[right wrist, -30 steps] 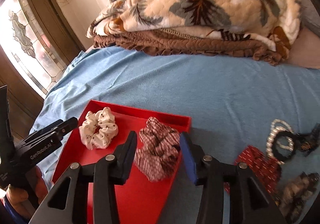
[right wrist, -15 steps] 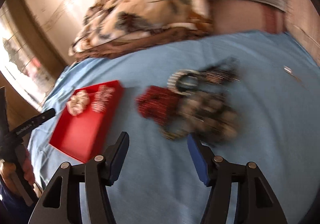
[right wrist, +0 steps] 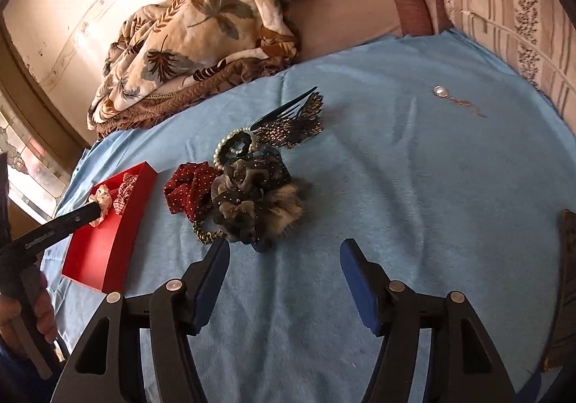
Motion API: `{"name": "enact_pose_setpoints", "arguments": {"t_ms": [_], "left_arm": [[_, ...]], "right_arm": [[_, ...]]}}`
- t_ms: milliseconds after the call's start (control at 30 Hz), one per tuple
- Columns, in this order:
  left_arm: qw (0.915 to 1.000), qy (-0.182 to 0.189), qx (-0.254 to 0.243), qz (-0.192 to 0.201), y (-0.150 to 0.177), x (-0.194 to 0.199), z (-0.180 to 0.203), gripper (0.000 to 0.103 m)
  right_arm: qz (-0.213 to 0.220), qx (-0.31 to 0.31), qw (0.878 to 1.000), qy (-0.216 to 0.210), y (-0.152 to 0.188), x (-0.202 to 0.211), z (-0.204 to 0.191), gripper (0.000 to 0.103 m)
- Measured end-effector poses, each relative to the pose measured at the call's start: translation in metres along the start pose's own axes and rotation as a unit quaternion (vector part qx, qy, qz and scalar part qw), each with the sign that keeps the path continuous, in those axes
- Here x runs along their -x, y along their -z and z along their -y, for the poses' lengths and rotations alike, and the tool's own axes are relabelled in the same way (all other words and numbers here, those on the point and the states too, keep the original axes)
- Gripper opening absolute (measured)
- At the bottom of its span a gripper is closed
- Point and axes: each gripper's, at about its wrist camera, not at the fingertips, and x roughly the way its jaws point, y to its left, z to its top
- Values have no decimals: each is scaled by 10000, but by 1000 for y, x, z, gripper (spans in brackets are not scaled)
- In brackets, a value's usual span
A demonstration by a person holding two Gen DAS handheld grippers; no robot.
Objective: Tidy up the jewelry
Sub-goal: 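Lift both grippers away from the red tray toward the pile, then grasp the red polka-dot scrunchie with the left gripper while the right grasps the dark brown scrunchie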
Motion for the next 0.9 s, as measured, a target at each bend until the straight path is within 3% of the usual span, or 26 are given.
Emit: {"name": "enact_pose_setpoints", "arguments": {"t_ms": [400, 667, 700, 733, 767, 800, 900], "left_arm": [[9993, -131, -105, -335, -34, -90, 18, 67], [9989, 53, 34, -473, -39, -110, 13, 66], [9988, 100, 36, -470, -38, -111, 14, 53], [9985, 200, 21, -508, -36, -111, 16, 23], [9979, 279, -5, -588, -35, -112, 18, 9], [9974, 330, -24, -645, -33, -111, 21, 4], [9984, 330, -103, -447, -27, -94, 29, 4]], "right_arm": [[-127, 214, 9997, -11, -29, -65, -17, 73], [-144, 140, 9998, -2, -30, -81, -17, 73], [-140, 116, 9998, 6, -30, -82, -16, 69], [-127, 84, 9999, -23, -30, -82, -15, 60], [-139, 65, 9999, -46, -30, -82, -15, 35], [-168, 57, 9998, -34, -30, -83, -15, 19], [-117, 67, 9999, -64, -32, -79, -16, 8]]}}
